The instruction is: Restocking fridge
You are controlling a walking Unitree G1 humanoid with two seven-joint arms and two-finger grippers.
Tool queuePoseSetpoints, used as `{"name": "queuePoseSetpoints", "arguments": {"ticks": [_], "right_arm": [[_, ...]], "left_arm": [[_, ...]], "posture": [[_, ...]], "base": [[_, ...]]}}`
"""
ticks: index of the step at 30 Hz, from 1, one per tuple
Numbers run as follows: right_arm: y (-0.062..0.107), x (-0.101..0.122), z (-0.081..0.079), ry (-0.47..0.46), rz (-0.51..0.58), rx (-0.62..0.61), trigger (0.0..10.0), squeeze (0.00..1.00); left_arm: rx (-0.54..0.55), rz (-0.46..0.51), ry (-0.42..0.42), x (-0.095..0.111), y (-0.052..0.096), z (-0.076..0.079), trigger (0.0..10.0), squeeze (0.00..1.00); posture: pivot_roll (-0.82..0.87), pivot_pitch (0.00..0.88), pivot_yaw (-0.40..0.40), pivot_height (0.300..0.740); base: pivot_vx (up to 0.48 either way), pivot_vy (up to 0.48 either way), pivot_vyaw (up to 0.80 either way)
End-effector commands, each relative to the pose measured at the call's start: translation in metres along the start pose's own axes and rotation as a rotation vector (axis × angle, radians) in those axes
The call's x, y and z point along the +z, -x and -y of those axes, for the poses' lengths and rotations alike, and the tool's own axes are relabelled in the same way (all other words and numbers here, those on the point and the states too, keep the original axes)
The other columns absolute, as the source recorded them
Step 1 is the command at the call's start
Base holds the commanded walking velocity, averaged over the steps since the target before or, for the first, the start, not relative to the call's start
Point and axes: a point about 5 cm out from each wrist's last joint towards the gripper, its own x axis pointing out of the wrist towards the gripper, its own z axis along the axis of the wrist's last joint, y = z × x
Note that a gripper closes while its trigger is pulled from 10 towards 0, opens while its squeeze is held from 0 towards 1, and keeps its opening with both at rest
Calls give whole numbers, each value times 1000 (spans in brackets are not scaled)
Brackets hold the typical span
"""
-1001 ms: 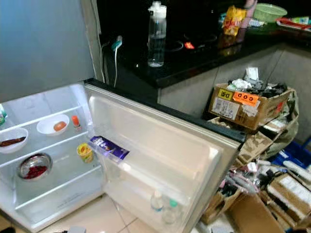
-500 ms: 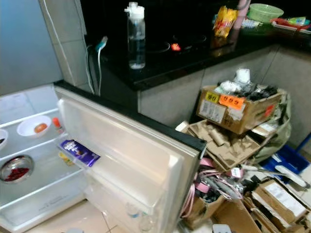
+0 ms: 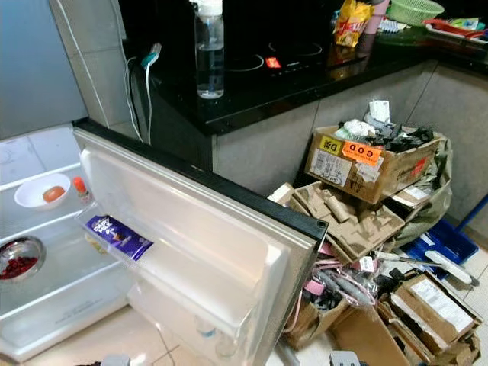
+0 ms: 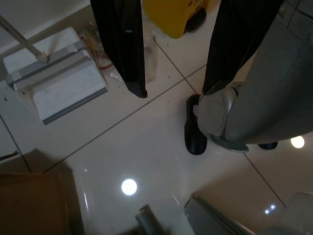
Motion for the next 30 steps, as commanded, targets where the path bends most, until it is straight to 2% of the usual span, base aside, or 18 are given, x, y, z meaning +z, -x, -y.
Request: {"name": "queuePoseSetpoints", "arguments": {"ticks": [1, 16, 18, 23, 26, 30], "right_arm": [[0, -3, 0, -7, -5, 4, 10000, 0], [0, -3, -2, -6, -12, 9, 10000, 0], [0, -4, -2, -9, -13, 9, 10000, 0], [0, -7, -2, -12, -18, 9, 10000, 0], [0, -7, -2, -14, -18, 10, 10000, 0], [0, -5, -2, -15, -12, 10, 10000, 0]], "left_arm": [[-12, -105, 9, -26, 5, 4, 10000, 0], [-12, -94, 3, -23, 4, 3, 10000, 0], [-13, -84, 14, -22, 4, 3, 10000, 0], [-11, -80, -20, -20, 4, 1, 10000, 0], [-6, -94, -45, -21, 5, 0, 10000, 0], [8, -99, -33, -23, 5, -2, 10000, 0]], "posture": [[-83, 14, -39, 740], [-85, 11, -32, 740], [-85, 11, -32, 740], [-89, 14, -33, 740], [-90, 16, -32, 740], [-90, 17, -31, 740]], "base": [[-356, 0, 0], [-364, 0, 0], [0, 0, 0], [0, 0, 0], [0, -409, 0], [0, -480, 0]]}}
